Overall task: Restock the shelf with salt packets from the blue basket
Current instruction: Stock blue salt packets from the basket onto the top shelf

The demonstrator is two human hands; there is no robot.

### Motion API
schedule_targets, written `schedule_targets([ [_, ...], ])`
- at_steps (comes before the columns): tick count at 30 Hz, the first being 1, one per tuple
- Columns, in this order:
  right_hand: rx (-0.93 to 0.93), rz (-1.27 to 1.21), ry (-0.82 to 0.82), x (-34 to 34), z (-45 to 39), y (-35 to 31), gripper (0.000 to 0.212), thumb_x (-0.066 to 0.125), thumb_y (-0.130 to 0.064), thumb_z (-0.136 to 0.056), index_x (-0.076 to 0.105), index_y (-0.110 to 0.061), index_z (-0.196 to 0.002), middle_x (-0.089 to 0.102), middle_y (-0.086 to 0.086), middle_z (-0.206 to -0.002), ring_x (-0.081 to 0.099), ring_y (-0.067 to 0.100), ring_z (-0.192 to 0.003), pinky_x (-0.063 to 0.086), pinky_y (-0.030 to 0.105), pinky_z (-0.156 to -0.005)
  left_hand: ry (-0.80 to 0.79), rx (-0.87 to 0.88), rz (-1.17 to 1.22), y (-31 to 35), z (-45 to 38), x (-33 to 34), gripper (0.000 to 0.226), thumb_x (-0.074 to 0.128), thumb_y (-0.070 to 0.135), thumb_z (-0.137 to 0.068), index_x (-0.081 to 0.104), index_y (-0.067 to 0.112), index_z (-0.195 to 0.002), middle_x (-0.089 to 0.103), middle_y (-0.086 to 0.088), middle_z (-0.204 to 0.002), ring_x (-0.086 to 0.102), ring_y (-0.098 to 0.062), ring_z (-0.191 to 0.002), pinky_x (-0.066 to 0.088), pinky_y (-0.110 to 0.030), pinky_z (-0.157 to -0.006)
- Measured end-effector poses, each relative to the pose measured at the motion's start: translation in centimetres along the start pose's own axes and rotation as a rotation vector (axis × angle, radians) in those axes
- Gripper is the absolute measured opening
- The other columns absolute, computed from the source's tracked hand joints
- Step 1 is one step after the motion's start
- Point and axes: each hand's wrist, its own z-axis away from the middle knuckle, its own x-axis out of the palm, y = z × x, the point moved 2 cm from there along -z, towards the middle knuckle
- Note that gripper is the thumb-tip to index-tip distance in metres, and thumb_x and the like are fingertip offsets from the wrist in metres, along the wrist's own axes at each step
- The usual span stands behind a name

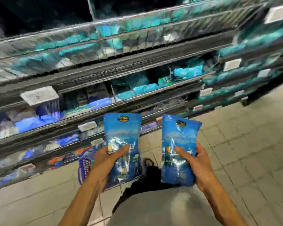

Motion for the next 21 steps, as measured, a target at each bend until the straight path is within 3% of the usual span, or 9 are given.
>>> schedule_targets([
  [4, -0.026, -0.103, 0.216, -5.2, 3.7, 0.4, 0.047, 0.094, -0.038, -0.051, 0.076, -0.03, -0.095, 0.08, 0.005, -0.096, 0.077, 0.019, -0.077, 0.058, 0.027, -0.057, -0.195, -0.017, -0.154, 0.5, -0.9, 5.2, 0.06, 0.094, 0.041, -0.049, 0.077, 0.019, -0.102, 0.08, 0.005, -0.099, 0.076, -0.014, -0.094, 0.056, -0.03, -0.083],
  [6, -0.044, -0.161, 0.318, -7.8, 5.8, 0.3, 0.045, 0.095, -0.035, -0.054, 0.076, -0.03, -0.095, 0.08, 0.004, -0.096, 0.078, 0.02, -0.078, 0.059, 0.028, -0.057, -0.277, -0.019, -0.206, 0.9, -0.8, 8.4, 0.065, 0.09, 0.047, -0.048, 0.076, 0.02, -0.105, 0.08, 0.008, -0.099, 0.075, -0.01, -0.093, 0.054, -0.027, -0.079],
  [9, -0.055, -0.233, 0.447, -11.1, 8.2, 0.2, 0.044, 0.088, -0.034, -0.056, 0.074, -0.028, -0.097, 0.08, 0.005, -0.096, 0.078, 0.023, -0.079, 0.059, 0.029, -0.056, -0.371, -0.018, -0.284, 1.0, -0.7, 12.8, 0.051, 0.087, 0.044, -0.06, 0.075, 0.024, -0.105, 0.079, 0.009, -0.102, 0.074, -0.009, -0.095, 0.054, -0.023, -0.075],
  [12, -0.071, -0.276, 0.551, -15.1, 10.0, 0.3, 0.05, 0.086, -0.032, -0.06, 0.07, -0.019, -0.105, 0.079, 0.009, -0.098, 0.077, 0.029, -0.082, 0.06, 0.032, -0.058, -0.44, -0.025, -0.358, 0.8, -0.5, 18.0, 0.043, 0.086, 0.036, -0.074, 0.073, 0.025, -0.113, 0.078, 0.006, -0.11, 0.07, -0.019, -0.107, 0.054, -0.04, -0.094],
  [14, -0.066, -0.291, 0.62, -17.9, 10.8, 0.2, 0.053, 0.086, -0.031, -0.062, 0.067, -0.016, -0.109, 0.079, 0.009, -0.098, 0.077, 0.03, -0.083, 0.06, 0.034, -0.059, -0.509, -0.018, -0.363, 0.9, 0.1, 22.1, 0.038, 0.083, 0.028, -0.079, 0.073, 0.021, -0.115, 0.078, 0.003, -0.109, 0.072, -0.023, -0.107, 0.054, -0.045, -0.098],
  [18, -0.059, -0.321, 0.731, -25.0, 12.2, 0.2, 0.058, 0.087, -0.038, -0.058, 0.066, -0.022, -0.11, 0.079, 0.005, -0.097, 0.078, 0.028, -0.081, 0.06, 0.035, -0.057, -0.629, 0.004, -0.345, 0.2, 2.5, 31.4, 0.047, 0.082, 0.026, -0.075, 0.071, 0.017, -0.119, 0.079, -0.004, -0.108, 0.075, -0.027, -0.099, 0.058, -0.046, -0.09],
  [21, -0.07, -0.336, 0.777, -30.7, 12.7, -0.4, 0.067, 0.089, -0.047, -0.05, 0.067, -0.024, -0.108, 0.079, 0.003, -0.097, 0.078, 0.027, -0.081, 0.06, 0.034, -0.057, -0.688, 0.003, -0.349, -0.5, 4.1, 38.0, 0.04, 0.08, 0.025, -0.076, 0.073, 0.014, -0.113, 0.079, -0.009, -0.104, 0.077, -0.028, -0.091, 0.061, -0.04, -0.08],
])
